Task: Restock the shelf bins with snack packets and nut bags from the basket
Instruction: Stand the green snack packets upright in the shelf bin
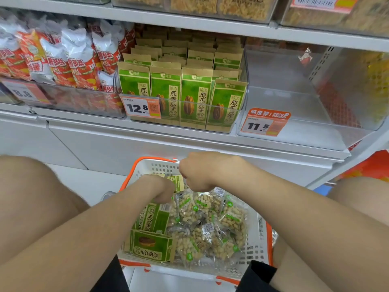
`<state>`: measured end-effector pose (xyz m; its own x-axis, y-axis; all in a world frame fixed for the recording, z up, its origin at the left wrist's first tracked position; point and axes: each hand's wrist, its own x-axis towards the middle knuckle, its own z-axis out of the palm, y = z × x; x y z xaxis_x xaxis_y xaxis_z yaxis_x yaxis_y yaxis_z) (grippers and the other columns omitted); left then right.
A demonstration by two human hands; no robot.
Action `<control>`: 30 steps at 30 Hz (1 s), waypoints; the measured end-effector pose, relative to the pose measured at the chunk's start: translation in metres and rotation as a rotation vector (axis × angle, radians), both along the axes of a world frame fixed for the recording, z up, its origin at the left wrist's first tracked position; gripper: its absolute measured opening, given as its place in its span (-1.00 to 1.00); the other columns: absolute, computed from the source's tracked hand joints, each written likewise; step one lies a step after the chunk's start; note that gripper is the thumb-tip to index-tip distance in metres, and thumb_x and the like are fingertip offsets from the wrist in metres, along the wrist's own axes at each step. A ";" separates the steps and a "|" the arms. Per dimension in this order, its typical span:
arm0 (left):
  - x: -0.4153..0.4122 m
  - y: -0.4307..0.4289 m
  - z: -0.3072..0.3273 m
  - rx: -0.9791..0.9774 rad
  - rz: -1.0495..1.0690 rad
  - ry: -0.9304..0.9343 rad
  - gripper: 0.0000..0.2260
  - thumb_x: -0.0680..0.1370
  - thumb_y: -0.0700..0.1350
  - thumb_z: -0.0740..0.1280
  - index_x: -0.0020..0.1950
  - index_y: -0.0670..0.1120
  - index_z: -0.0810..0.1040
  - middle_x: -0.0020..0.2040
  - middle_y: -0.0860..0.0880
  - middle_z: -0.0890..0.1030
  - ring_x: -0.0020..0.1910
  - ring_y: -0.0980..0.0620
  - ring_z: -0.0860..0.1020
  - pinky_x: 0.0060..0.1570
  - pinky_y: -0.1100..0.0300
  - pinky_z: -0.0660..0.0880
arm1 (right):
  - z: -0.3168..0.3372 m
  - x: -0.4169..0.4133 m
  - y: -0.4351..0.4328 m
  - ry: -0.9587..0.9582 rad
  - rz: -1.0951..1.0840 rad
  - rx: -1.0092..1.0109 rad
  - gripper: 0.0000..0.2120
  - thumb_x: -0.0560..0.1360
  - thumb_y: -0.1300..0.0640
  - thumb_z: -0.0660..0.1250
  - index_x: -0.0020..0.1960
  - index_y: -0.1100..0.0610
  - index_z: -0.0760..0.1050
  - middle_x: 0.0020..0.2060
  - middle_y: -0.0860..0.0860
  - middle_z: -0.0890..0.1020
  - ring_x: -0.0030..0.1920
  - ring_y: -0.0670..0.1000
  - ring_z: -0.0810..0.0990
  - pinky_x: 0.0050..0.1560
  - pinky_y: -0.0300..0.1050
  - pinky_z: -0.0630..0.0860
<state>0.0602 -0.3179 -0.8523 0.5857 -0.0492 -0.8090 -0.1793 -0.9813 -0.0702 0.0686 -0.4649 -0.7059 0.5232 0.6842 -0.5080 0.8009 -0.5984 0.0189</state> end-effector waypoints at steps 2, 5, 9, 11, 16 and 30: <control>0.006 0.000 0.018 -0.071 0.031 -0.096 -0.80 0.61 -0.32 0.20 0.13 -0.34 0.57 -0.21 -0.05 0.46 -0.24 -0.07 0.42 -0.20 0.04 0.41 | 0.003 0.002 -0.006 0.017 -0.020 -0.020 -0.68 0.51 0.36 0.25 -0.31 0.10 0.23 -0.30 0.06 0.40 -0.37 0.10 0.37 -0.36 -0.09 0.32; 0.020 -0.006 0.052 -0.304 0.136 -0.350 -0.80 0.61 -0.31 0.23 0.15 -0.11 0.55 -0.03 -0.07 0.60 -0.09 -0.12 0.57 -0.08 -0.04 0.57 | 0.004 0.009 -0.016 0.034 -0.041 -0.050 -0.87 0.52 0.33 0.31 -0.01 0.13 0.52 -0.09 0.06 0.54 -0.16 0.13 0.56 -0.18 -0.04 0.55; 0.027 -0.013 0.096 -0.636 0.529 -0.642 -0.87 0.66 -0.24 0.22 0.11 -0.10 0.55 -0.04 -0.15 0.59 -0.22 -0.19 0.67 -0.41 0.00 0.63 | 0.010 0.016 -0.025 0.003 -0.035 -0.065 -0.29 0.41 -0.01 0.62 0.40 0.18 0.34 0.05 0.07 0.53 0.00 0.14 0.60 -0.22 -0.07 0.51; 0.027 -0.012 0.110 -0.713 0.776 -0.745 -0.83 0.69 -0.25 0.18 0.05 -0.14 0.57 -0.07 -0.17 0.60 -0.36 -0.17 0.69 -0.46 0.00 0.64 | 0.015 0.022 -0.028 0.024 -0.088 -0.034 0.20 0.24 -0.17 0.71 0.59 0.10 0.02 0.34 0.14 0.46 0.21 0.21 0.58 0.04 0.04 0.60; 0.034 -0.004 0.116 -1.074 1.467 -0.649 -0.77 0.69 -0.33 0.16 0.32 -0.25 0.45 0.02 -0.28 0.58 -0.45 -0.12 0.67 -0.49 0.11 0.61 | 0.022 0.037 -0.038 -0.134 -0.101 0.237 -0.26 0.47 0.05 0.49 0.53 -0.02 0.20 0.24 0.10 0.47 0.07 0.23 0.60 -0.02 0.18 0.64; 0.029 -0.042 0.154 -1.313 0.580 -1.013 -0.60 0.78 0.09 0.04 -0.07 0.00 0.58 -0.20 0.12 0.62 -0.21 0.16 0.55 -0.23 0.23 0.46 | 0.071 0.071 -0.072 -0.255 -0.457 1.041 -0.95 0.58 0.01 0.42 -0.01 -0.11 0.66 -0.17 -0.19 0.68 0.00 0.09 0.64 0.09 0.03 0.59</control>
<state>0.0894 -0.3595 -0.6981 0.9652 0.0669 0.2527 -0.2077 -0.3908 0.8967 0.1394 -0.5368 -0.6351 0.8350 0.4295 0.3440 0.5503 -0.6516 -0.5221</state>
